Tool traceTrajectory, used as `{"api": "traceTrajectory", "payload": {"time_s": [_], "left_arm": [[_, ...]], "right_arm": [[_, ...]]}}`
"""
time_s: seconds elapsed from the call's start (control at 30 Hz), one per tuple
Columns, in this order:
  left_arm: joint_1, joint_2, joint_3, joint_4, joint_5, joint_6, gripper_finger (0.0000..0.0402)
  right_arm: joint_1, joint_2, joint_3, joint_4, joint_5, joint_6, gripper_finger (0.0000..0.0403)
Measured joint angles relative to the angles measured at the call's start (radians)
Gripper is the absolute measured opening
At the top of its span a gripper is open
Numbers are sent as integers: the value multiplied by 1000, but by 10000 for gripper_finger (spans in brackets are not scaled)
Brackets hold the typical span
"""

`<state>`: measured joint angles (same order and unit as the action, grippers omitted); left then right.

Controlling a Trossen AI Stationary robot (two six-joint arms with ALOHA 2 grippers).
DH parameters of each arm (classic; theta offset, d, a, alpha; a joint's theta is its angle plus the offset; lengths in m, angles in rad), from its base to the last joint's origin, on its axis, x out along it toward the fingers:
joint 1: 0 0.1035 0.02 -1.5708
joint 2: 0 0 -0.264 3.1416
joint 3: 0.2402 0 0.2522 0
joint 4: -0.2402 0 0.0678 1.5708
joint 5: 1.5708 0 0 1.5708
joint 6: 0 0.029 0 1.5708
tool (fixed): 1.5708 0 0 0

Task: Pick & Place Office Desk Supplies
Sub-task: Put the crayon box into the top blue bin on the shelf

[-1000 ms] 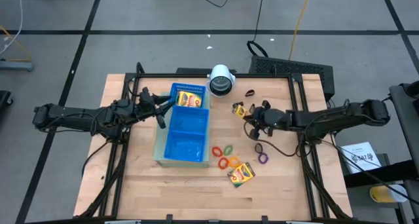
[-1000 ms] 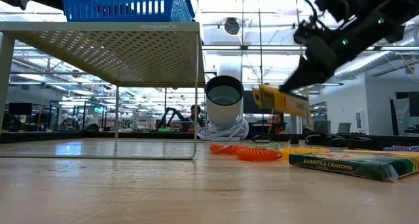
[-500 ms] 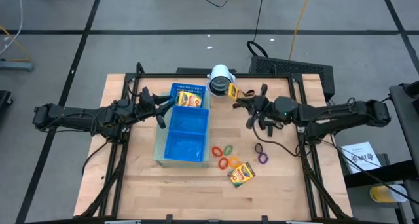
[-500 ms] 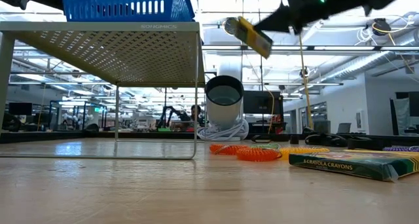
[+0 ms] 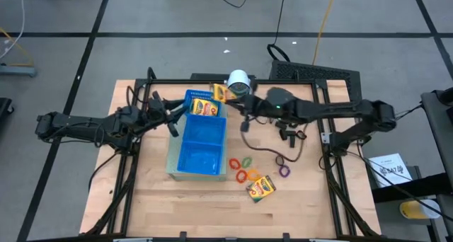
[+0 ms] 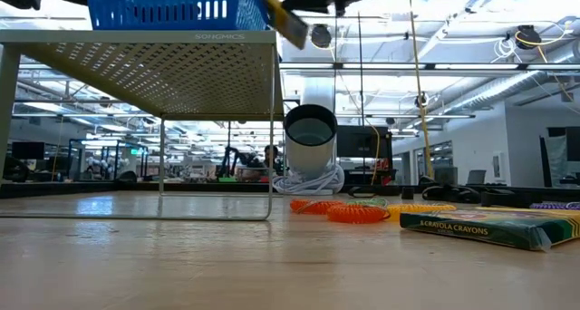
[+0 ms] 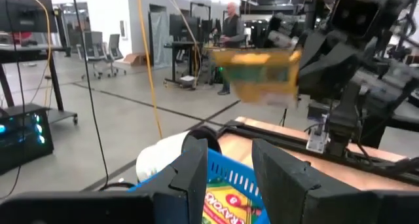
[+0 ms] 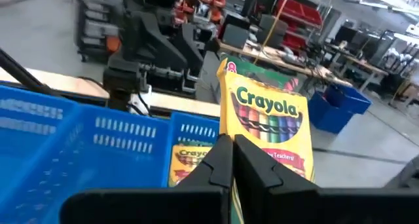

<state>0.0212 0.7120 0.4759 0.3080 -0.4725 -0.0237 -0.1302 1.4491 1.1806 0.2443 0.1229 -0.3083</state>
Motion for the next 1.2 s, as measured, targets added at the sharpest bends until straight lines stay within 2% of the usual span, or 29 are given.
{"api": "traceTrajectory", "payload": {"time_s": [0.37, 0.67, 1.03, 1.2], "left_arm": [[0, 0, 0, 58, 0, 3, 129], [0, 0, 0, 57, 0, 2, 129], [0, 0, 0, 55, 1, 0, 129], [0, 0, 0, 37, 1, 0, 129]], "right_arm": [[-20, 244, 158, 41, -51, -26, 0], [-40, 306, 165, 49, -49, 4, 7], [-31, 304, 165, 96, -100, -18, 115], [-15, 215, 163, -58, -93, -21, 146]]}}
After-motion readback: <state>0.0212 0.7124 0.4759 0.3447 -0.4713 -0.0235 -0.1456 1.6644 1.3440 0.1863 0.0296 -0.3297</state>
